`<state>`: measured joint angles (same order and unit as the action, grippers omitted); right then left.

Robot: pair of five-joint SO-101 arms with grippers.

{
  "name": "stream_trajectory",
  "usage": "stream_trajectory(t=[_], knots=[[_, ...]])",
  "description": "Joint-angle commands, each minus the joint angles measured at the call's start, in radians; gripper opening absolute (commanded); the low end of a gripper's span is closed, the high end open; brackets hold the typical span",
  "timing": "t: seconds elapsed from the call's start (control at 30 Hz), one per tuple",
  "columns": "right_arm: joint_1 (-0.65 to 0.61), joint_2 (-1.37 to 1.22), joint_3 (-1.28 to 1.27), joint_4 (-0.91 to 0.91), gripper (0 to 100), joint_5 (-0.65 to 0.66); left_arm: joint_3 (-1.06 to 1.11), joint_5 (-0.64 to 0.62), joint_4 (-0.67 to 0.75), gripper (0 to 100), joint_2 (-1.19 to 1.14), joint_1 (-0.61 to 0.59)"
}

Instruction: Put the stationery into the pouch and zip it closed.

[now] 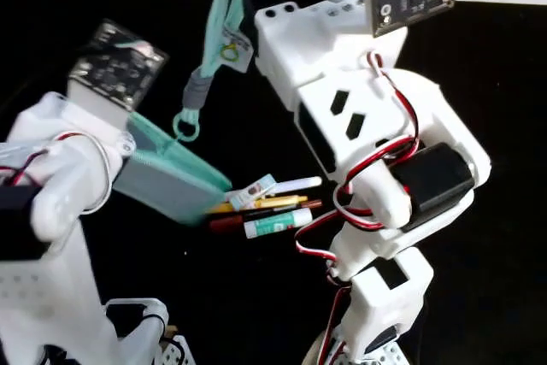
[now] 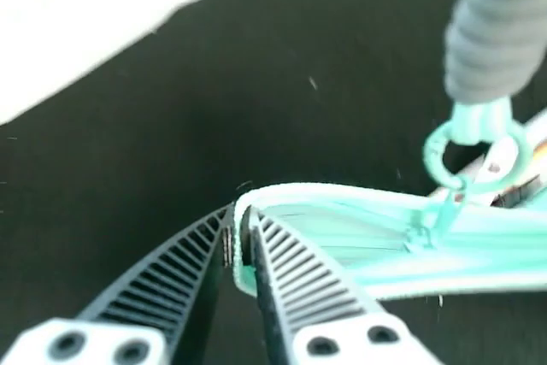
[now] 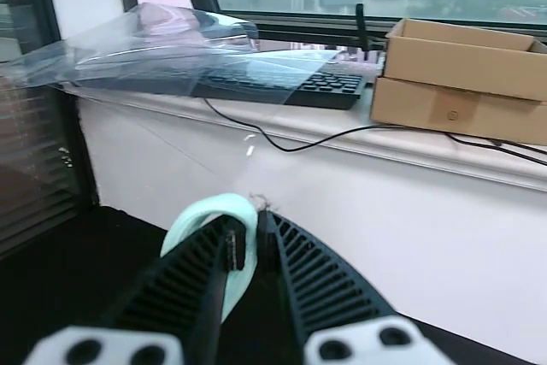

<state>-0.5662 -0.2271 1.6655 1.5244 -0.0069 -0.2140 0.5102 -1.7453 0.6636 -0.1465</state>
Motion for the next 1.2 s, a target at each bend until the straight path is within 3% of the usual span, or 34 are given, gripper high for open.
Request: stream_trajectory(t=[0.0, 0.17, 0.5, 0.7, 1.17], knots=[[0.021, 0.010, 0.064, 0.002, 1.5, -0.006, -0.073, -0.121, 0.075, 1, 0.001, -0.001], [0.021, 0.010, 0.064, 0.002, 1.5, -0.006, -0.005, -0.245, 0.236, 1, 0.001, -0.004], [0.053, 0.005, 0.064, 0.002, 1.5, -0.006, 0.348, -0.393, 0.614, 1, 0.001, -0.007], [0.101, 0.004, 0.062, 0.005, 1.5, -0.006, 0.487, -0.468, 0.689, 1, 0.002, -0.007], [0.248, 0.002, 0.054, 0.183, 1.5, -0.006, 0.628, -0.667, 0.684, 1, 0.002, -0.002]])
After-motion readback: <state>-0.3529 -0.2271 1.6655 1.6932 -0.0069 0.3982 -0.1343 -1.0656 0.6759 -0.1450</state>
